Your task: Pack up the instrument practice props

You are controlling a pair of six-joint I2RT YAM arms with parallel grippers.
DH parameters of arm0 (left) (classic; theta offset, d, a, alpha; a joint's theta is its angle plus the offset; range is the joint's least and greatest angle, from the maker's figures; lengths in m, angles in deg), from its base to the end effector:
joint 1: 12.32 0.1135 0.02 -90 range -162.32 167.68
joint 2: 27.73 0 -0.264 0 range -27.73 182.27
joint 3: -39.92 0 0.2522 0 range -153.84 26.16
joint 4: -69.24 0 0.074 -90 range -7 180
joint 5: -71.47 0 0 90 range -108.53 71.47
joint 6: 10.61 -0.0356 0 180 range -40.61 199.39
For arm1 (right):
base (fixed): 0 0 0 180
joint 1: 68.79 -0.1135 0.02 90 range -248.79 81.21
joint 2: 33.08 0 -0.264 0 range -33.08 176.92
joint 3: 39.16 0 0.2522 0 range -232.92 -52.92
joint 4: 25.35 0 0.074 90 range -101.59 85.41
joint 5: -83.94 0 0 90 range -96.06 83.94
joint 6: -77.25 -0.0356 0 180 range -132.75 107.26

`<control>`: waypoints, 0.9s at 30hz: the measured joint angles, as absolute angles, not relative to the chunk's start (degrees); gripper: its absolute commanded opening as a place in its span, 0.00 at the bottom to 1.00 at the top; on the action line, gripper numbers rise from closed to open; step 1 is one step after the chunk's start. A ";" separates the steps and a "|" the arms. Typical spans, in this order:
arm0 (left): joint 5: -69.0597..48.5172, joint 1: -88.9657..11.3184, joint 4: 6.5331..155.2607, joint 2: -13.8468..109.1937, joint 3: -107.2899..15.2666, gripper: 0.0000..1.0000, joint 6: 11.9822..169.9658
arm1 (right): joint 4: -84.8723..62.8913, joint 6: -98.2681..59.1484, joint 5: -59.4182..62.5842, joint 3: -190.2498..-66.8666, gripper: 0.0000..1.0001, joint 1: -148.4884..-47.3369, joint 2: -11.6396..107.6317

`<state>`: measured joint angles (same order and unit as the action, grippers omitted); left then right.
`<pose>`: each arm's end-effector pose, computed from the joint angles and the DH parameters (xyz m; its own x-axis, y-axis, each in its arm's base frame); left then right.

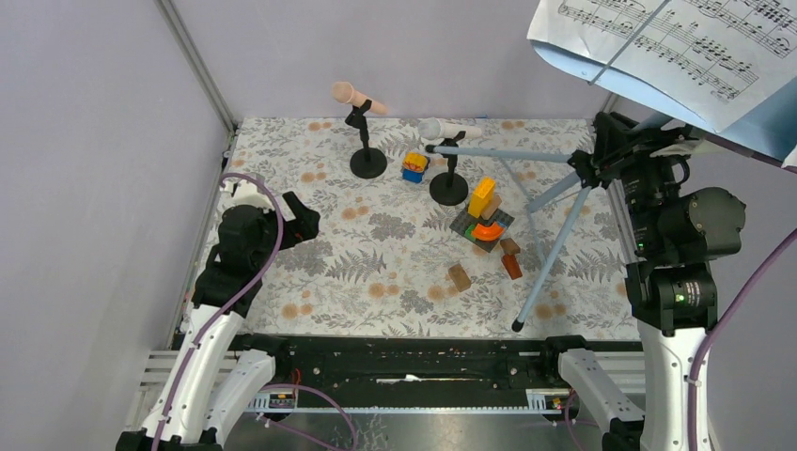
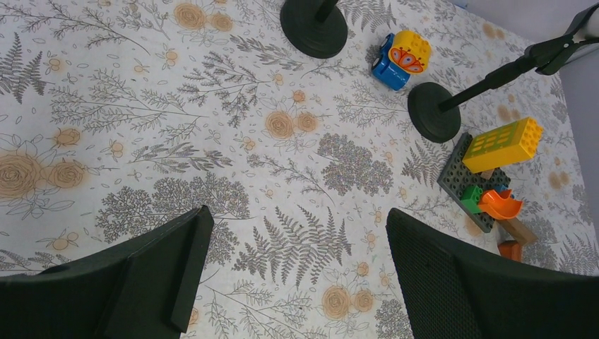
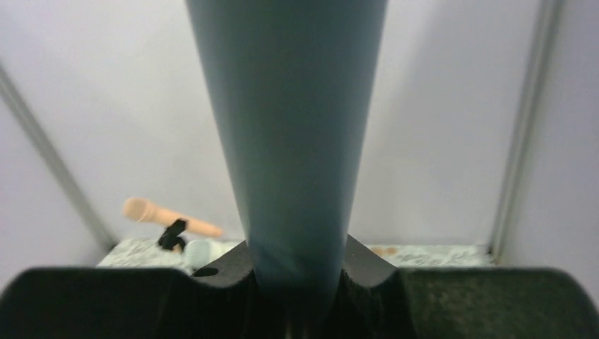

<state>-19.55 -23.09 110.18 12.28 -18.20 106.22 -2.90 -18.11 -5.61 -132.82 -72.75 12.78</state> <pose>0.1558 -0.0290 0.3191 -0.4172 -0.3800 -0.8256 -0.0197 0.9120 -0.4098 0.1043 0.0075 0.5367 0.4181 0.1226 -0.9001 -0.1157 0.9900 0.0811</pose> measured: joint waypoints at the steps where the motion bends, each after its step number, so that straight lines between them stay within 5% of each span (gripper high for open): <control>1: -19.55 -23.09 110.14 12.15 -18.18 0.99 106.22 | -2.37 -19.58 -4.04 -132.82 0.00 -72.75 12.91; 27: -18.89 -22.45 109.28 11.38 -17.37 0.99 106.20 | 4.32 -32.49 11.07 -125.63 0.00 -73.02 14.64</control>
